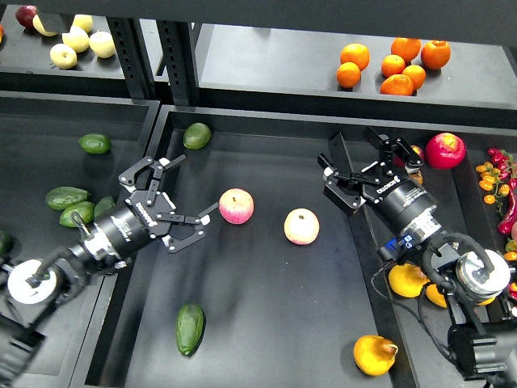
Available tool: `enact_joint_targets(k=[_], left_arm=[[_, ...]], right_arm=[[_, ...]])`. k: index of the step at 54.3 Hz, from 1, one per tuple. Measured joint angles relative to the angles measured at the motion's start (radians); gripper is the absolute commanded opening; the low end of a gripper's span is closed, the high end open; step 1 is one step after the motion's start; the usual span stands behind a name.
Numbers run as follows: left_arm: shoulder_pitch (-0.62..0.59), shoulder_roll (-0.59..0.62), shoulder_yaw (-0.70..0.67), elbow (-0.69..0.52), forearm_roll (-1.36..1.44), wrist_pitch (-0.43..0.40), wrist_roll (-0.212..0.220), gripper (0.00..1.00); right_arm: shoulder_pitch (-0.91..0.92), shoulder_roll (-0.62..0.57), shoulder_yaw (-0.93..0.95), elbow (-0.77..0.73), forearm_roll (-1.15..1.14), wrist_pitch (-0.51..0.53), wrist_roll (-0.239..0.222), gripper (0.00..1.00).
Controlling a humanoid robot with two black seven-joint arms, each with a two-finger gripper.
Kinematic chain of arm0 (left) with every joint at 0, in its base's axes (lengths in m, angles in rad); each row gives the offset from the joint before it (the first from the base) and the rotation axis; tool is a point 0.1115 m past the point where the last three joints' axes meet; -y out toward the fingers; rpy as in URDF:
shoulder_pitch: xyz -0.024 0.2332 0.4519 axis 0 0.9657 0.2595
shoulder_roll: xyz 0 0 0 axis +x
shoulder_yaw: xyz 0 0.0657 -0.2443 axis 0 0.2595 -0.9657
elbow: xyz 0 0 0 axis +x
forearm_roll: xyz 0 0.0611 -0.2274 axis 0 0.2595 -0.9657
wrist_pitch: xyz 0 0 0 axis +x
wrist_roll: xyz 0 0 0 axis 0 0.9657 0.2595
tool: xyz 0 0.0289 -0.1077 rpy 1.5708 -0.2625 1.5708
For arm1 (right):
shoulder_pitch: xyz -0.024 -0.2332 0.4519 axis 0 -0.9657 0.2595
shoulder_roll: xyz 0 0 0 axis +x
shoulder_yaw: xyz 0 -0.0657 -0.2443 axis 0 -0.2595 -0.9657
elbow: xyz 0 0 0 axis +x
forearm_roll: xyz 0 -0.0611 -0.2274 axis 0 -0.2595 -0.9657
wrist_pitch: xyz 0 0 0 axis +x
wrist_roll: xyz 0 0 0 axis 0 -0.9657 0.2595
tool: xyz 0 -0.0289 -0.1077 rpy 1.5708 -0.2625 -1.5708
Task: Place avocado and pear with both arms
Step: 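Swing the left gripper outward toward the green avocados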
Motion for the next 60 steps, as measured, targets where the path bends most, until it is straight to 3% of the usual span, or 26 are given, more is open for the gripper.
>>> enact_joint_targets(k=[29,44,60], left_arm=[[-0.281,0.355,0.412,0.0,0.207,0.0,0.001,1.0],[-0.479,0.448,0.632,-0.013,0.399,0.0,0.0,1.0],[-0.631,0.425,0.817,-0.012,0.517,0.0,0.0,1.0]], right_arm=[[-0.002,0.0,0.04,0.001,-0.014,0.009,0.0,1.0],[-0.002,0.0,0.042,0.003,-0.012,0.011,0.0,1.0],[-0.004,0.0,0.043,0.003,-0.012,0.012,0.0,1.0]])
